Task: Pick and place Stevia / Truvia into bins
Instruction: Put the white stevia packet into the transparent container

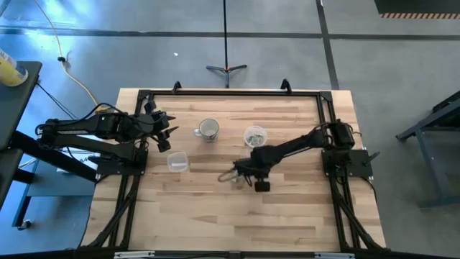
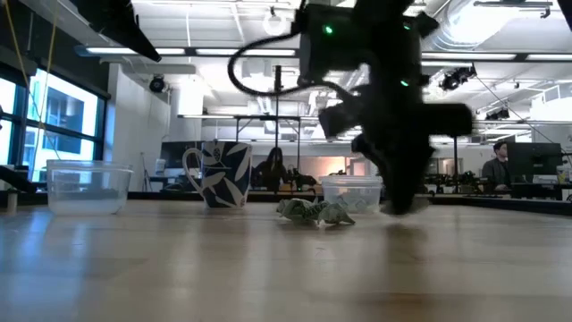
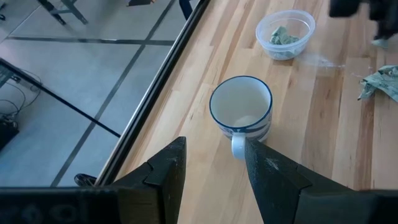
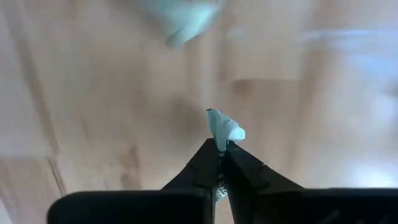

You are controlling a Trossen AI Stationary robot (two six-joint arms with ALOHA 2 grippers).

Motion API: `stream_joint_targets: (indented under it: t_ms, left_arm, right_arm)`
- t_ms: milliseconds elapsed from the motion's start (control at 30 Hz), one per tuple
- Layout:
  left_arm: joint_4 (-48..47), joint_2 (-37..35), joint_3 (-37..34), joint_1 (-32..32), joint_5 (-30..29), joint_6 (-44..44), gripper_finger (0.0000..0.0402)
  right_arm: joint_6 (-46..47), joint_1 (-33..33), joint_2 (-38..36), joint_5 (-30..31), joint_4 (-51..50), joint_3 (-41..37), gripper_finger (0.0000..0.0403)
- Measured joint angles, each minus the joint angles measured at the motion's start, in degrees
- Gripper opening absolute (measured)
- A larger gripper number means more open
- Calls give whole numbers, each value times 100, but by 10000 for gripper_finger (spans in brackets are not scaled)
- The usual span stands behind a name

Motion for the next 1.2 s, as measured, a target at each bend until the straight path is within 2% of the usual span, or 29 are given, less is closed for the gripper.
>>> stream_joint_targets:
  t_ms: [200, 400, 467, 600, 800, 933, 1033, 1200]
  left_arm:
    - [0, -2, 0, 1, -2, -1, 200]
    - [0, -2, 0, 0, 1, -1, 200]
    - [0, -2, 0, 0, 0, -1, 200]
    - [0, -1, -1, 1, -1, 1, 200]
    - [0, -1, 0, 1, -1, -1, 200]
    - [0, 0, 0, 1, 0, -1, 200]
    - [0, -1, 0, 0, -1, 1, 200]
    - [0, 0, 0, 1, -1, -1, 200]
  right_arm:
    - [206, -316, -336, 521, 14, 576, 8]
    - [383, -880, -513, 685, -194, 1211, 4]
    - [450, -1150, -516, 573, -311, 1322, 3]
    - [345, -1731, -504, 238, -563, 1316, 4]
    - [-498, -2352, -504, 430, -603, 1238, 3]
    - [-710, -2723, -500, 350, -746, 840, 7]
    - [-682, -2830, -495, 192, -745, 613, 37]
    - [-607, -2475, -497, 345, -442, 597, 139]
